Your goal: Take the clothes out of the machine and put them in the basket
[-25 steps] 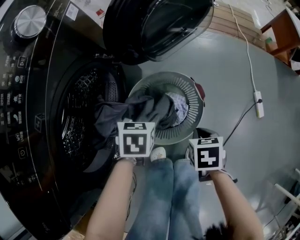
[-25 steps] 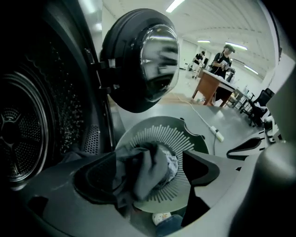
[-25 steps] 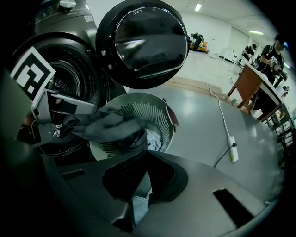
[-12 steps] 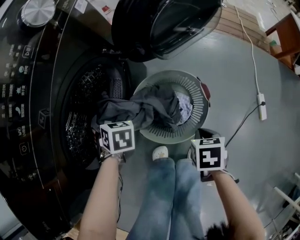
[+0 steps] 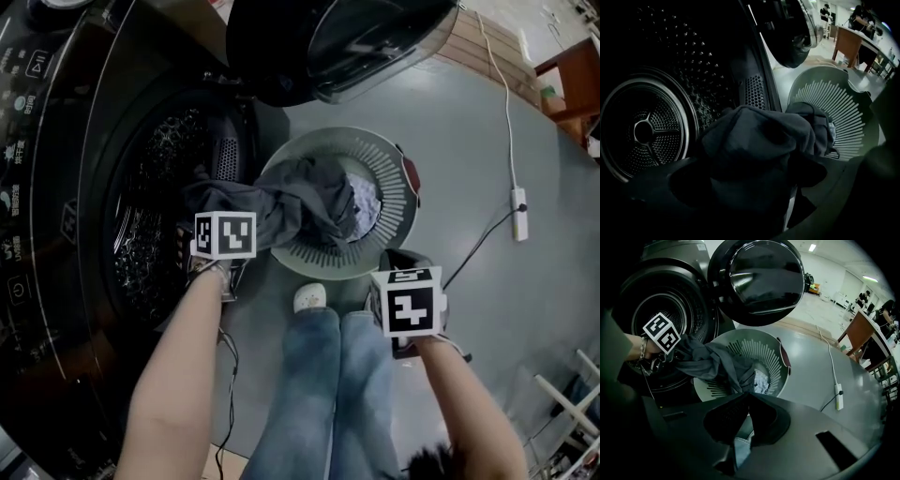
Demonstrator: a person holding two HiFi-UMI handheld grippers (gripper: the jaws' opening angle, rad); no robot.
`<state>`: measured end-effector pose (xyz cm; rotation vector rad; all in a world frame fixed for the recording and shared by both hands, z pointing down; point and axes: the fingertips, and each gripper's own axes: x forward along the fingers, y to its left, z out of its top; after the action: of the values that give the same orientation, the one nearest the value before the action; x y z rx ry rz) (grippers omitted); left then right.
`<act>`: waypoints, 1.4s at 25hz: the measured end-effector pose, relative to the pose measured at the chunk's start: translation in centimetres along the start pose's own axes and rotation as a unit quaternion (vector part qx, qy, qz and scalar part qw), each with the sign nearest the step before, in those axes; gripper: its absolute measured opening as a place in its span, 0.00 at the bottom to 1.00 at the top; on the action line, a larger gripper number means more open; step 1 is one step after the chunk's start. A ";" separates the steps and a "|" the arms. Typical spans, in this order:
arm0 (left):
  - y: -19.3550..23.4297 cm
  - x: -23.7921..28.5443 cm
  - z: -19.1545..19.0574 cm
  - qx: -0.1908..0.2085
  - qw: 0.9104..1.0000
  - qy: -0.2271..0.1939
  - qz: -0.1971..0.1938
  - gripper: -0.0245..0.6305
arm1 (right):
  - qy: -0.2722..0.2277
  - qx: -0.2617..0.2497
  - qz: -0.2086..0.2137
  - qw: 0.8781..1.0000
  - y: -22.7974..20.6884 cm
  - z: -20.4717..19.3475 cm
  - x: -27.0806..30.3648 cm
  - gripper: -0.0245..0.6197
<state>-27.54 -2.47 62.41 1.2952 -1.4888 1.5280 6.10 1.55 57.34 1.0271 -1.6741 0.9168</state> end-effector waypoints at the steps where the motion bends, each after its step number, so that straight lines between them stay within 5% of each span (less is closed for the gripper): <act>1: -0.4 0.4 -0.1 0.000 1.000 0.008 -0.005 0.80 | 0.001 -0.001 -0.001 1.000 -0.1 0.0 0.1 0.04; 6: -1.0 0.0 -0.5 0.030 0.999 0.034 0.025 0.52 | 0.003 0.001 0.005 1.000 0.2 0.1 0.2 0.04; 9: -1.5 -1.4 -0.1 0.026 0.999 0.022 0.037 0.16 | 0.005 0.000 -0.002 1.000 -0.1 0.0 0.0 0.04; 16: -4.1 -4.6 1.3 -0.011 1.000 -0.017 -0.021 0.14 | 0.003 0.006 -0.001 1.000 -0.5 0.2 -0.2 0.04; 22: -7.2 -8.6 4.6 -0.063 0.990 -0.080 -0.097 0.14 | -0.002 0.019 -0.002 1.000 -0.9 0.7 -0.3 0.04; 25: -9.6 -10.8 6.4 -0.069 0.977 -0.116 -0.162 0.14 | -0.001 0.016 -0.003 1.000 -0.9 0.9 -0.6 0.04; 35: -17.1 -16.5 10.6 -0.076 0.906 -0.186 -0.372 0.14 | -0.009 0.024 -0.004 1.000 -1.5 1.7 -1.2 0.04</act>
<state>-4.31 -6.92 51.61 1.8422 -1.0765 0.6791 7.21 -0.31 55.90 1.0768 -1.6683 0.9489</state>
